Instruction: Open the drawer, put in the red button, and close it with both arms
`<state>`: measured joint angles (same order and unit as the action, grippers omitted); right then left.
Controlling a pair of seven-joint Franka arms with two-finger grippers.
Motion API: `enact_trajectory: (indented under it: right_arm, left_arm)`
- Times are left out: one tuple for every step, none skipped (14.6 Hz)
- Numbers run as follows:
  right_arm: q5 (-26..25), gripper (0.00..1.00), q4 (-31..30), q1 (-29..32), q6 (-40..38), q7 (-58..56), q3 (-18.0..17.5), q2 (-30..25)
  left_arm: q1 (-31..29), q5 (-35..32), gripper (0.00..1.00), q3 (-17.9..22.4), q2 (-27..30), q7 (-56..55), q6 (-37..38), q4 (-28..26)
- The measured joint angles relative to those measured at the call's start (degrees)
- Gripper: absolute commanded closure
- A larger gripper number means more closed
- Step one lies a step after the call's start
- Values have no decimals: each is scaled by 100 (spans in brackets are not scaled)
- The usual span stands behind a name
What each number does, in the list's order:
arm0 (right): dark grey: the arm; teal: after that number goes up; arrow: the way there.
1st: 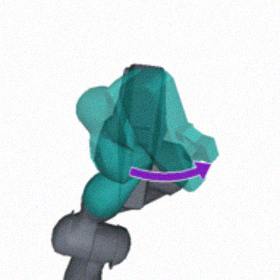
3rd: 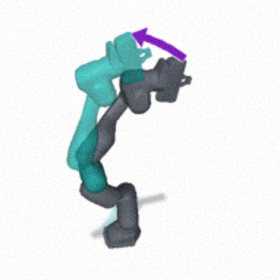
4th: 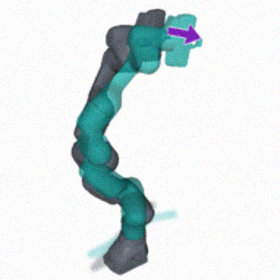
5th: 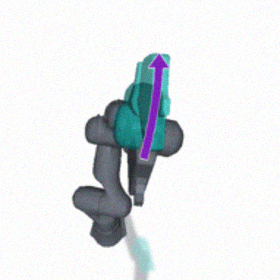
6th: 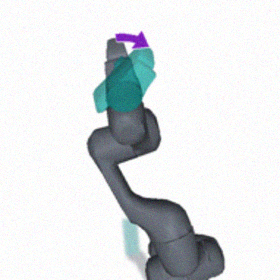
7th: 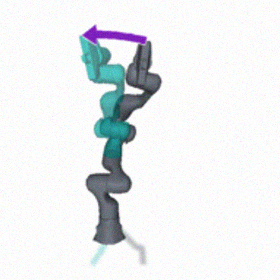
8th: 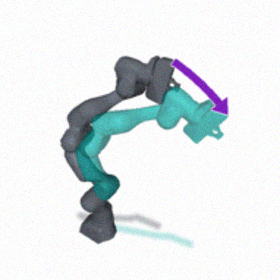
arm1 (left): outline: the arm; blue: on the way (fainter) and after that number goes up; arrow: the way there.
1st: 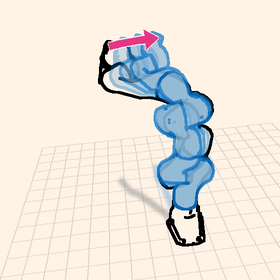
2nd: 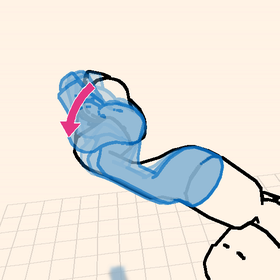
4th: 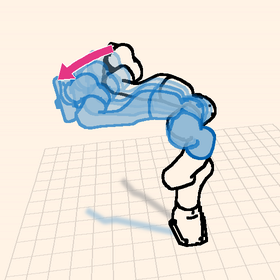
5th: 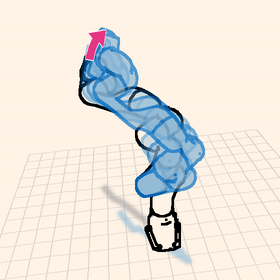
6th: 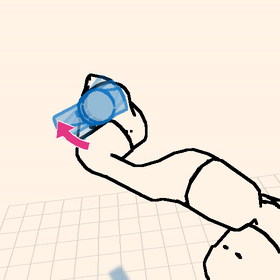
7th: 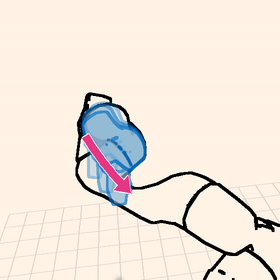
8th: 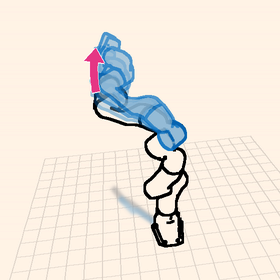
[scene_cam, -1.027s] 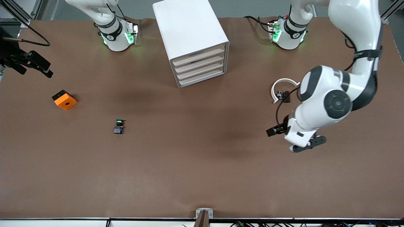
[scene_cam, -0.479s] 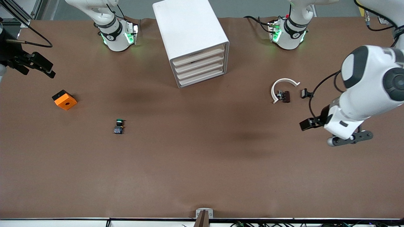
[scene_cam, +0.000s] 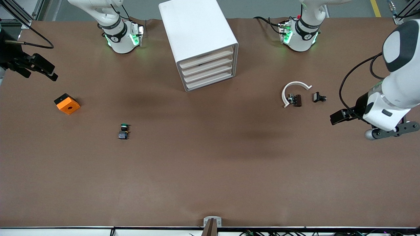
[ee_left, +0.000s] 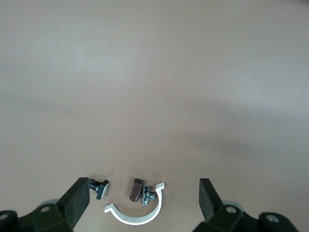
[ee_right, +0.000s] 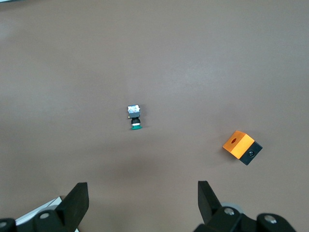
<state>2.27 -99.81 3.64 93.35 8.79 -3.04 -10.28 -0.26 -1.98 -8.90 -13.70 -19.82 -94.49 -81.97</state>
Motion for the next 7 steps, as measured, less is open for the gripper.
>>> enact_trajectory:
  right_arm:
    - [2, 0, 4, 0, 0, 0, 1, 1]
    - [3, 0, 8, 1, 0, 0, 1, 2]
    - [4, 0, 10, 1, 0, 0, 1, 2]
    - [5, 0, 12, 1, -1, 0, 1, 2]
    - [6, 0, 12, 1, -1, 0, 1, 3]
    - [6, 0, 12, 1, -1, 0, 1, 4]
    - [6, 0, 12, 1, -2, 0, 1, 4]
  left_arm:
    - [0, 0, 0, -2, 56, 2, 87, 14]
    - [0, 0, 0, -2, 112, 5, 185, 20]
    - [0, 0, 0, -2, 166, 7, 252, 22]
    - [0, 0, 0, -2, 210, 9, 279, 22]
    - [0, 0, 0, -2, 251, 9, 314, 23]
    - [0, 0, 0, -2, 287, 10, 368, 23]
    - [-4, 0, 0, -2, 319, 10, 423, 23]
